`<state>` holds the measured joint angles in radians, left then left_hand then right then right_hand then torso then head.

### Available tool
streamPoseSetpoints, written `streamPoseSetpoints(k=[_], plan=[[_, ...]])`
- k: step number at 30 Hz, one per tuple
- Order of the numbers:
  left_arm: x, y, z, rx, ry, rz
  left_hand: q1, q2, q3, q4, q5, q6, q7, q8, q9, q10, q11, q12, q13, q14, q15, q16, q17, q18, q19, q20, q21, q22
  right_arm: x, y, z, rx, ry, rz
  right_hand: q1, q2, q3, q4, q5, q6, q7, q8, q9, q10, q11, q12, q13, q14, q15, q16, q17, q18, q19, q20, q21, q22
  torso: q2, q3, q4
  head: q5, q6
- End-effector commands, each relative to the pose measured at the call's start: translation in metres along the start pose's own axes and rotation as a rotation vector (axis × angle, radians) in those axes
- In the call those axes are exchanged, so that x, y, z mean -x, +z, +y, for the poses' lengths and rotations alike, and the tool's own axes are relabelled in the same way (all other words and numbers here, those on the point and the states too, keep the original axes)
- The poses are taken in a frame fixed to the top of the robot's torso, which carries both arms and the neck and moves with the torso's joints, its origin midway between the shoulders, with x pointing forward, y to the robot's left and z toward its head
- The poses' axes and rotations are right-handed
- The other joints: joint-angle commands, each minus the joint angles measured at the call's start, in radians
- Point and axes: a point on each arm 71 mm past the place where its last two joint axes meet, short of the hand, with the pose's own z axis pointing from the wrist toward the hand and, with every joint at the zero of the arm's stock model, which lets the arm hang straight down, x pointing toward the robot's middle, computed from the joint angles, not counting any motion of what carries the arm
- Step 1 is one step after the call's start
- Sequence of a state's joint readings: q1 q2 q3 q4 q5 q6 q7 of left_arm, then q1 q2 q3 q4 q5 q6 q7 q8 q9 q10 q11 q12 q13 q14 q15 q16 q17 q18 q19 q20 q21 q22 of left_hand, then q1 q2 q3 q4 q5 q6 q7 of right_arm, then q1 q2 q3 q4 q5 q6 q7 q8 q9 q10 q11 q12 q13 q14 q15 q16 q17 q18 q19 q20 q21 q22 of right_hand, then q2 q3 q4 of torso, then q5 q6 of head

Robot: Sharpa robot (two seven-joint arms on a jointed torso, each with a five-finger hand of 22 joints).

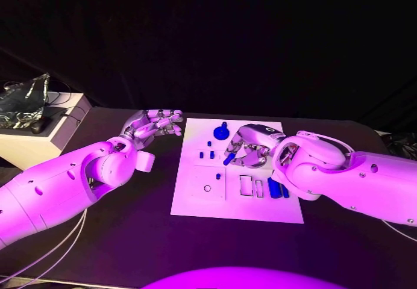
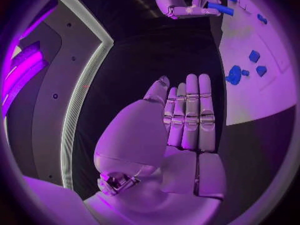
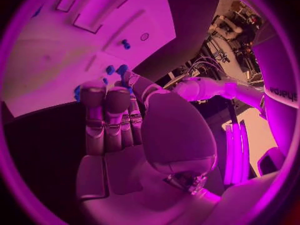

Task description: Assemble the parts on the task board

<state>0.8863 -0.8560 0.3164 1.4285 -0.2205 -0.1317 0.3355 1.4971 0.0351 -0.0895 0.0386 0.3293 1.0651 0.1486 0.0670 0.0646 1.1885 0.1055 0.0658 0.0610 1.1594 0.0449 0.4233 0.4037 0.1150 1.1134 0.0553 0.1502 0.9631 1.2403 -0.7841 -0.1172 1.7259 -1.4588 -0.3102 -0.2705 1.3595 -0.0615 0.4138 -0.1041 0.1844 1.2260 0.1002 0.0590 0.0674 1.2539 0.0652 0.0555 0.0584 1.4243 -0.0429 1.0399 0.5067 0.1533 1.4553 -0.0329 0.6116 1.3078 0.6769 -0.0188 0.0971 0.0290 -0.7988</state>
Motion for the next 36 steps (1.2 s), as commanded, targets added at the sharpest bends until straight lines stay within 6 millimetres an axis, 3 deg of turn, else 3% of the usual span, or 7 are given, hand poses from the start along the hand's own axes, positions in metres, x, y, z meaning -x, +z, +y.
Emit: streamPoseSetpoints(k=[1, 7, 13, 22, 36], plan=[[-0.003, 0.001, 0.000, -0.006, -0.017, 0.017, -0.001, 0.004, -0.001, -0.002, -0.004, 0.004, -0.002, -0.004, 0.001, -0.004, -0.003, -0.002, 0.001, -0.003, 0.002, -0.001, 0.000, -0.002, 0.008, 0.001, -0.005, 0.001, -0.009, 0.004, 0.015, 0.055, -0.070, -0.010, -0.004, 0.016, -0.002, -0.006, 0.004, 0.011, 0.006, 0.006, 0.008, 0.057, -0.025, 0.003, 0.002, 0.000, -0.008, 0.001, 0.001, -0.010, 0.062, -0.030, -0.005, 0.063, 0.001, 0.0010, 0.0023, 0.010, 0.001], [-0.005, 0.002, 0.001, -0.004, -0.020, 0.019, 0.000, 0.004, -0.001, -0.002, -0.003, 0.002, -0.001, -0.004, 0.001, -0.004, -0.003, -0.002, 0.001, -0.003, 0.002, -0.001, 0.000, -0.002, 0.008, 0.001, -0.006, 0.003, -0.034, 0.010, 0.041, 0.137, -0.101, 0.027, -0.007, 0.016, -0.003, -0.008, 0.009, 0.011, 0.006, 0.006, 0.008, 0.056, -0.025, 0.003, 0.002, 0.000, -0.007, 0.000, 0.001, -0.010, 0.062, -0.030, -0.010, 0.063, 0.002, -0.0002, 0.0014, 0.024, 0.001], [-0.005, 0.002, 0.001, -0.004, -0.021, 0.020, -0.003, 0.003, -0.002, 0.000, -0.003, 0.001, -0.001, -0.004, 0.001, -0.006, -0.002, -0.002, 0.001, -0.003, 0.003, -0.001, 0.000, -0.002, 0.008, 0.001, -0.007, 0.003, -0.049, 0.013, 0.049, 0.164, -0.132, 0.045, -0.007, 0.016, -0.003, -0.008, 0.009, 0.011, 0.006, 0.006, 0.008, 0.056, -0.025, 0.003, 0.002, 0.000, -0.007, 0.000, 0.001, -0.010, 0.062, -0.030, -0.010, 0.063, 0.001, -0.0007, 0.0010, 0.035, -0.006], [-0.005, 0.002, 0.001, -0.003, -0.020, 0.020, -0.003, 0.003, -0.002, 0.000, -0.003, 0.001, -0.001, -0.004, 0.001, -0.006, -0.002, -0.002, 0.001, -0.003, 0.003, -0.001, 0.000, -0.002, 0.008, 0.001, -0.007, 0.003, -0.064, 0.014, 0.052, 0.179, -0.154, 0.071, -0.007, 0.019, -0.004, -0.012, 0.006, 0.011, 0.005, 0.006, 0.008, 0.055, -0.025, 0.003, 0.002, 0.000, -0.007, -0.001, 0.001, -0.010, 0.062, -0.029, -0.011, 0.065, 0.002, -0.0005, 0.0019, 0.037, -0.011], [-0.004, 0.001, 0.001, -0.001, -0.019, 0.020, -0.003, 0.003, -0.002, 0.000, -0.003, 0.001, -0.001, -0.004, 0.001, -0.006, -0.002, -0.002, 0.001, -0.003, 0.003, -0.001, 0.000, -0.002, 0.008, 0.001, -0.007, 0.003, -0.070, 0.013, 0.049, 0.163, -0.194, 0.101, -0.010, 0.020, -0.005, -0.015, 0.003, 0.011, 0.004, 0.006, 0.007, 0.054, -0.025, 0.003, 0.002, 0.000, -0.007, -0.002, 0.001, -0.010, 0.062, -0.029, -0.015, 0.065, 0.001, -0.0006, 0.0011, 0.038, -0.018]])
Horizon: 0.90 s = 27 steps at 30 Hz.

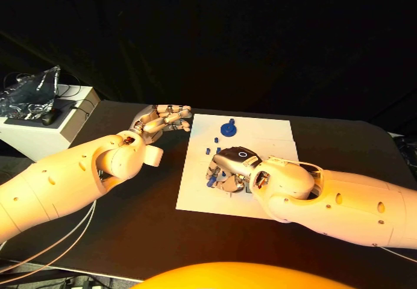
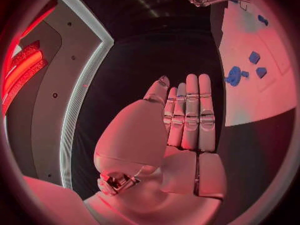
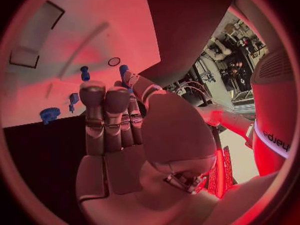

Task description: Assemble the parts on the task board

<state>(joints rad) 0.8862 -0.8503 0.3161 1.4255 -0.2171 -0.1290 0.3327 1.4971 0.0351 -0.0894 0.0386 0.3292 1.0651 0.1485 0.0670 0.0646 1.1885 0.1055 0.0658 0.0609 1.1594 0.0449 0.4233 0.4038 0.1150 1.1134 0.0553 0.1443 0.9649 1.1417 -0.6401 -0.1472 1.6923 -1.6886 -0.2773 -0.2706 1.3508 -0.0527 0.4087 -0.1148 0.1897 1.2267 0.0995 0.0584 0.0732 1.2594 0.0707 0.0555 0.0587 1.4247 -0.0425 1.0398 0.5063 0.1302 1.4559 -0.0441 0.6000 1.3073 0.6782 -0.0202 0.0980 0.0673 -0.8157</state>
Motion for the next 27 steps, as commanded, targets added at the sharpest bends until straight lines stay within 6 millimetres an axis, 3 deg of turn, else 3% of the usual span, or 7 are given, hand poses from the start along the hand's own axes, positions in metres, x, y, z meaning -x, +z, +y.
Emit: streamPoseSetpoints(k=[1, 27], plan=[[-0.0021, 0.0000, -0.0006, -0.004, -0.012, 0.017, -0.003, 0.003, -0.002, 0.000, -0.003, 0.001, -0.001, -0.004, 0.001, -0.006, -0.002, -0.002, 0.001, -0.003, 0.003, -0.001, 0.000, -0.002, 0.008, 0.001, -0.001, 0.002, -0.0026, 0.0002, -0.0005, -0.001, -0.049, 0.022, -0.001, 0.012, 0.000, -0.004, -0.002, 0.010, 0.005, 0.007, 0.002, 0.049, -0.030, 0.003, 0.002, 0.000, -0.008, -0.002, 0.001, 0.013, 0.061, -0.018, -0.004, 0.066, 0.000, 0.0010, 0.0002, 0.000, -0.001], [0.0001, -0.0014, -0.0013, -0.003, -0.009, 0.014, -0.003, 0.003, -0.002, 0.000, -0.003, 0.001, -0.001, -0.004, 0.001, -0.006, -0.002, -0.002, 0.001, -0.003, 0.003, -0.001, 0.000, -0.002, 0.008, 0.001, -0.001, 0.002, -0.0086, 0.0001, -0.0096, -0.035, -0.083, 0.027, -0.002, 0.012, 0.001, -0.008, -0.001, 0.010, 0.005, 0.007, 0.002, 0.049, -0.030, 0.003, 0.002, 0.000, -0.008, -0.003, 0.002, 0.012, 0.062, -0.018, -0.001, 0.067, 0.000, 0.0017, -0.0004, 0.003, -0.009]])
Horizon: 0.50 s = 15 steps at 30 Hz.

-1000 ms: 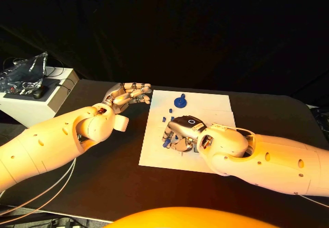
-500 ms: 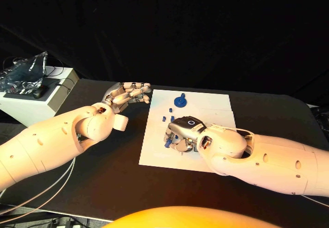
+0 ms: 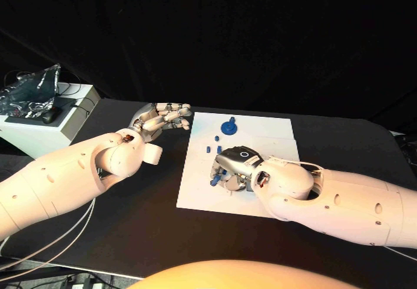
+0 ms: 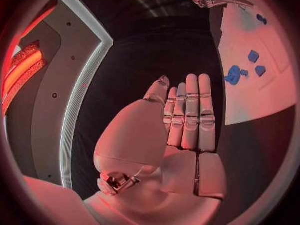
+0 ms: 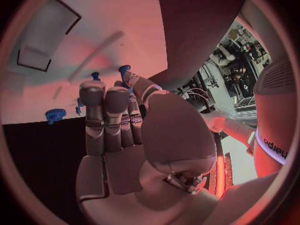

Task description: Assemble the parts on the task board

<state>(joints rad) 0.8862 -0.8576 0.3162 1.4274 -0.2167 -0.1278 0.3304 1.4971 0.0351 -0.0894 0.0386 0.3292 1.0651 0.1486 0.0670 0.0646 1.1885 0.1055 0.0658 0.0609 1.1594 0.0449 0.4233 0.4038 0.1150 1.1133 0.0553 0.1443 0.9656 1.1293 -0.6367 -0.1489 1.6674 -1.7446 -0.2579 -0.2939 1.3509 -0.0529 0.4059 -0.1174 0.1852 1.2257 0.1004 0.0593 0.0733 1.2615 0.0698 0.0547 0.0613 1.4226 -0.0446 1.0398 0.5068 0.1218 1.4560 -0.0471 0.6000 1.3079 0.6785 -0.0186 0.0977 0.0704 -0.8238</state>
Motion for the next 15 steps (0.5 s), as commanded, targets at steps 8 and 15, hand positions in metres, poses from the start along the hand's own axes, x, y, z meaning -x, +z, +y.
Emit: streamPoseSetpoints(k=[8, 15], plan=[[-0.0022, 0.0000, -0.0007, -0.005, -0.011, 0.016, 0.000, 0.004, -0.005, 0.002, -0.003, 0.001, -0.001, -0.003, 0.001, -0.006, -0.002, -0.001, 0.001, -0.003, 0.003, -0.002, -0.002, -0.001, 0.011, 0.002, -0.010, 0.004, -0.0019, -0.0004, -0.0023, -0.006, -0.031, 0.012, -0.003, 0.013, 0.004, -0.006, 0.003, 0.012, 0.004, 0.006, 0.002, 0.047, -0.030, 0.004, -0.001, 0.002, -0.006, -0.003, 0.003, 0.020, 0.062, -0.015, 0.001, 0.067, 0.000, -0.0002, 0.0002, 0.000, -0.003], [-0.0028, 0.0001, -0.0008, -0.005, -0.012, 0.018, 0.000, 0.004, -0.005, 0.002, -0.003, 0.001, -0.001, -0.003, 0.001, -0.006, -0.002, -0.001, 0.001, -0.003, 0.003, -0.002, -0.002, -0.001, 0.011, 0.002, -0.010, 0.004, -0.0068, 0.0042, 0.0001, -0.001, -0.029, 0.019, -0.005, 0.010, 0.003, -0.006, 0.006, 0.010, 0.005, 0.006, 0.001, 0.044, -0.029, 0.004, -0.001, 0.001, -0.005, -0.004, 0.003, 0.021, 0.061, -0.015, -0.007, 0.066, 0.000, -0.0004, 0.0022, 0.000, -0.008]])
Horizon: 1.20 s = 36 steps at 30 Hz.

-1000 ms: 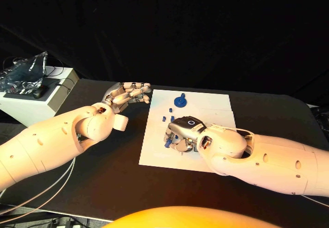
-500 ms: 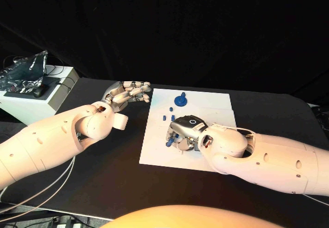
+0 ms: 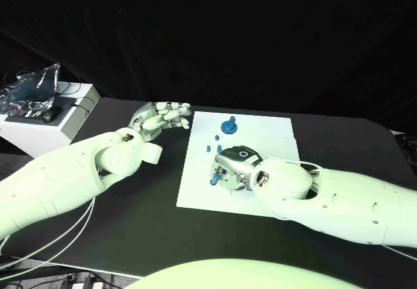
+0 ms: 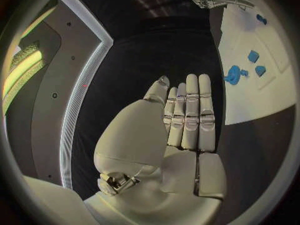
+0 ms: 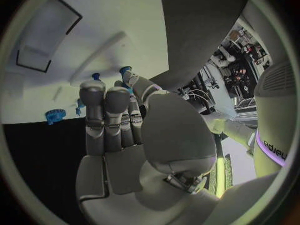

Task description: Assemble the parts on the task board

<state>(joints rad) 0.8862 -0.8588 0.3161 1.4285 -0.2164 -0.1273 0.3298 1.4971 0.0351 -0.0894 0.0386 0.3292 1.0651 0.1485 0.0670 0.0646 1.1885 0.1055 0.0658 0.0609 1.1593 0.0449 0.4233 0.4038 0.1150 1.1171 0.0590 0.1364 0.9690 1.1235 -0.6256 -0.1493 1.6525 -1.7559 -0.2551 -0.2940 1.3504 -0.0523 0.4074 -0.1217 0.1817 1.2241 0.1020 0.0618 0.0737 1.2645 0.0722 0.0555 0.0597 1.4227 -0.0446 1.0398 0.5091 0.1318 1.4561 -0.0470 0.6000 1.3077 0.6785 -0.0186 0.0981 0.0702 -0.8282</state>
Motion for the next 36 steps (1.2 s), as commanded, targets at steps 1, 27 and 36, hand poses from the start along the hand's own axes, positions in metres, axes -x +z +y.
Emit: streamPoseSetpoints(k=[1, 27, 36], plan=[[-0.003, 0.000, -0.001, -0.006, -0.012, 0.018, 0.000, 0.004, -0.005, 0.002, -0.003, 0.001, -0.001, -0.003, 0.001, -0.006, -0.002, -0.001, 0.001, -0.003, 0.003, -0.002, -0.002, -0.001, 0.007, -0.002, -0.002, 0.001, -0.005, 0.002, 0.000, 0.000, -0.018, 0.015, -0.005, 0.009, 0.001, -0.002, 0.010, 0.010, 0.004, 0.003, 0.000, 0.039, -0.030, 0.003, 0.001, 0.000, -0.005, -0.005, 0.000, 0.011, 0.061, -0.015, -0.010, 0.065, 0.000, -0.0003, 0.0023, 0.000, -0.004], [0.000, -0.001, -0.001, -0.003, -0.011, 0.019, 0.001, 0.004, -0.006, 0.001, -0.003, 0.001, -0.002, -0.003, 0.001, -0.007, -0.002, -0.001, 0.001, -0.004, 0.003, -0.003, -0.002, -0.001, 0.008, -0.002, -0.006, 0.003, -0.005, -0.007, -0.001, 0.035, 0.082, -0.089, 0.063, -0.126, -0.283, 0.154, 0.057, -0.209, -0.021, 0.001, -0.008, -0.263, 0.047, 0.009, 0.000, -0.003, 0.048, -0.017, -0.038, 0.076, 0.058, 0.038, -0.189, -0.021, 0.001, -0.0001, -0.0009, 0.002, -0.009], [0.000, -0.002, -0.001, -0.001, -0.011, 0.018, 0.001, 0.004, -0.006, 0.001, -0.003, 0.001, -0.002, -0.003, 0.001, -0.007, -0.002, -0.001, 0.001, -0.004, 0.003, -0.003, -0.002, -0.001, 0.008, -0.002, -0.006, 0.003, 0.010, -0.027, -0.013, 0.005, 0.168, -0.224, 0.085, -0.143, -0.285, 0.197, 0.065, -0.241, -0.018, 0.000, -0.008, -0.270, 0.049, 0.009, -0.001, -0.004, 0.049, -0.016, -0.053, 0.084, 0.055, 0.040, -0.206, -0.070, -0.001, 0.0003, -0.0016, -0.005, -0.002]])
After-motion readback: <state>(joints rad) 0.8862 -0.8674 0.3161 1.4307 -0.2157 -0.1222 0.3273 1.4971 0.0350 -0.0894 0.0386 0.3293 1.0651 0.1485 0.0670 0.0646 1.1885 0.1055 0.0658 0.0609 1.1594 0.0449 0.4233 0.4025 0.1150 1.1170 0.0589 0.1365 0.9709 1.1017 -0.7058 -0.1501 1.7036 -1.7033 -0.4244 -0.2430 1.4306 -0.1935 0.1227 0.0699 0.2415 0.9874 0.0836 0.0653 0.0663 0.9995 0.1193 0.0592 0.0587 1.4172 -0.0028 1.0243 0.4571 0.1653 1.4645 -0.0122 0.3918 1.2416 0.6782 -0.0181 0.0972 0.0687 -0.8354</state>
